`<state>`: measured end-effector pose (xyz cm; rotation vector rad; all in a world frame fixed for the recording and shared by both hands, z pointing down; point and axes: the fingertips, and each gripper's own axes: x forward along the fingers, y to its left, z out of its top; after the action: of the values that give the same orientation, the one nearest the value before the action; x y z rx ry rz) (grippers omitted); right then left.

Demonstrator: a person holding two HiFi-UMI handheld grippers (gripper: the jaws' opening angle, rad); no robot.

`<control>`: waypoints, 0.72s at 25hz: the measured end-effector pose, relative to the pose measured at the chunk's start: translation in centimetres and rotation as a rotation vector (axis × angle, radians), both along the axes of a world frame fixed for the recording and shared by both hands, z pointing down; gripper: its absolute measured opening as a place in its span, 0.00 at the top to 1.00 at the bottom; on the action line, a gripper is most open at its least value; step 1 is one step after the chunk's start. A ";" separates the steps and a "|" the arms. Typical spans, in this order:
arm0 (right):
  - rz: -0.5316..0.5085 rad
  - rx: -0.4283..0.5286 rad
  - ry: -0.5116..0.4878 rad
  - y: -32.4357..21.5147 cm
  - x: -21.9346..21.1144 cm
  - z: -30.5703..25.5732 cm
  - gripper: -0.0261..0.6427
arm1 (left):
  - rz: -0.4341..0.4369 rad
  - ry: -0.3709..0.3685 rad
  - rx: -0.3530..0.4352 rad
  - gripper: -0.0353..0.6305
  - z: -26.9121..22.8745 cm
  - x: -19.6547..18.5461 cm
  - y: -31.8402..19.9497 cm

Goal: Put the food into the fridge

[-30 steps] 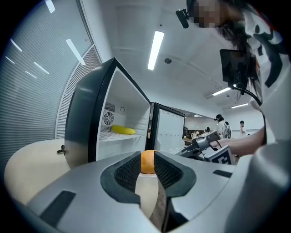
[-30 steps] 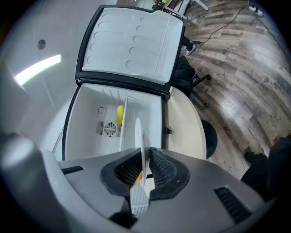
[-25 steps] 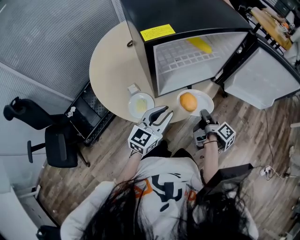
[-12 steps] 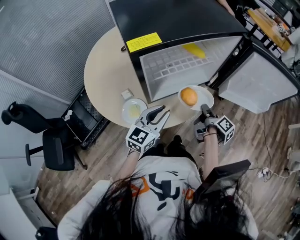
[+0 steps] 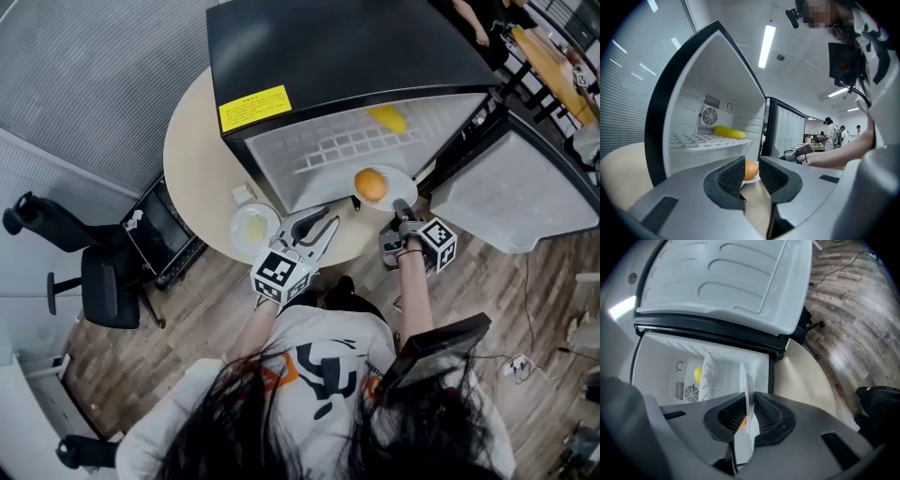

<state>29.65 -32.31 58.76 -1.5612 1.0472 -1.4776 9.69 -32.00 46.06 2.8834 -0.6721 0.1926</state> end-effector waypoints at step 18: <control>0.106 -0.031 -0.104 -6.3 2.1 5.5 0.90 | -0.093 -0.052 -0.020 0.80 1.6 2.6 -2.7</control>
<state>31.71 -38.62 64.26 -1.5204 0.8726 -1.4914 12.30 -34.66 47.64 2.8294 -0.8069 0.2615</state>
